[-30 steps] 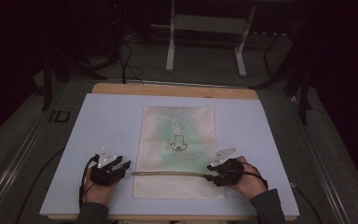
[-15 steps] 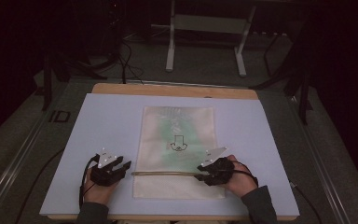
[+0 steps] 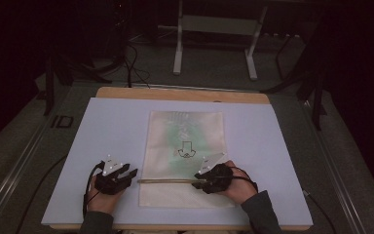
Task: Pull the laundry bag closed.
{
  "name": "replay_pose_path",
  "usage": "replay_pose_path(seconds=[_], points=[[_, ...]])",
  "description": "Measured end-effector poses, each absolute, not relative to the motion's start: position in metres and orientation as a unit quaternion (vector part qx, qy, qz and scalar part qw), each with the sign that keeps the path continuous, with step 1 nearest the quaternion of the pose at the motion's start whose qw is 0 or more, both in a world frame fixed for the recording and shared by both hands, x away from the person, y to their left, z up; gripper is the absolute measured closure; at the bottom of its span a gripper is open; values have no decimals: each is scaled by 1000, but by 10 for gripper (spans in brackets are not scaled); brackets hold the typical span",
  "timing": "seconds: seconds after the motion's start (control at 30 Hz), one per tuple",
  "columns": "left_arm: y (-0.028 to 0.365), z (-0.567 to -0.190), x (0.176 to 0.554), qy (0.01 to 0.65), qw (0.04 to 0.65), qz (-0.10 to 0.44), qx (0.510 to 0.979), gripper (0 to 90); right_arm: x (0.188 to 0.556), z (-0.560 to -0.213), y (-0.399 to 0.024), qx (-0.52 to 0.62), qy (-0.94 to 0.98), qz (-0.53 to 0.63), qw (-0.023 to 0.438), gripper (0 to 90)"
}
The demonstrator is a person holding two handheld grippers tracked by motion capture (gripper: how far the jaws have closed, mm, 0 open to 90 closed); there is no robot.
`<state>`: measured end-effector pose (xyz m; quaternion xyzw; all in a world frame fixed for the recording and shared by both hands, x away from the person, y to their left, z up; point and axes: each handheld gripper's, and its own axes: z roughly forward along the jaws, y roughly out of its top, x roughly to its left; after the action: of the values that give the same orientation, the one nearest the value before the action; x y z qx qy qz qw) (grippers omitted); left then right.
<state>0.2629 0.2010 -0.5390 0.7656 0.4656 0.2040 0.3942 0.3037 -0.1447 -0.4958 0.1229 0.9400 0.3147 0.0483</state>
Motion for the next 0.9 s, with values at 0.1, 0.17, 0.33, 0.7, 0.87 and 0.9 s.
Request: replay_pose_path(seconds=[0.1,0.17,0.33,0.7,0.87,0.9], points=[[201,-539,263,466,395,202,766,592,304,-495,-140,119,938,322,45,655],[201,-539,263,466,394,202,766,592,304,-495,-137,117,937,328,42,659],[201,-539,263,465,394,202,766,592,305,-496,-128,112,933,340,33,665],[201,-539,263,465,395,200,767,591,308,-499,-111,106,925,365,25,689],[201,-539,263,464,396,200,767,591,309,-500,-101,102,924,368,24,694],[201,-539,263,464,396,200,767,590,309,-500,-99,102,924,368,23,696]])
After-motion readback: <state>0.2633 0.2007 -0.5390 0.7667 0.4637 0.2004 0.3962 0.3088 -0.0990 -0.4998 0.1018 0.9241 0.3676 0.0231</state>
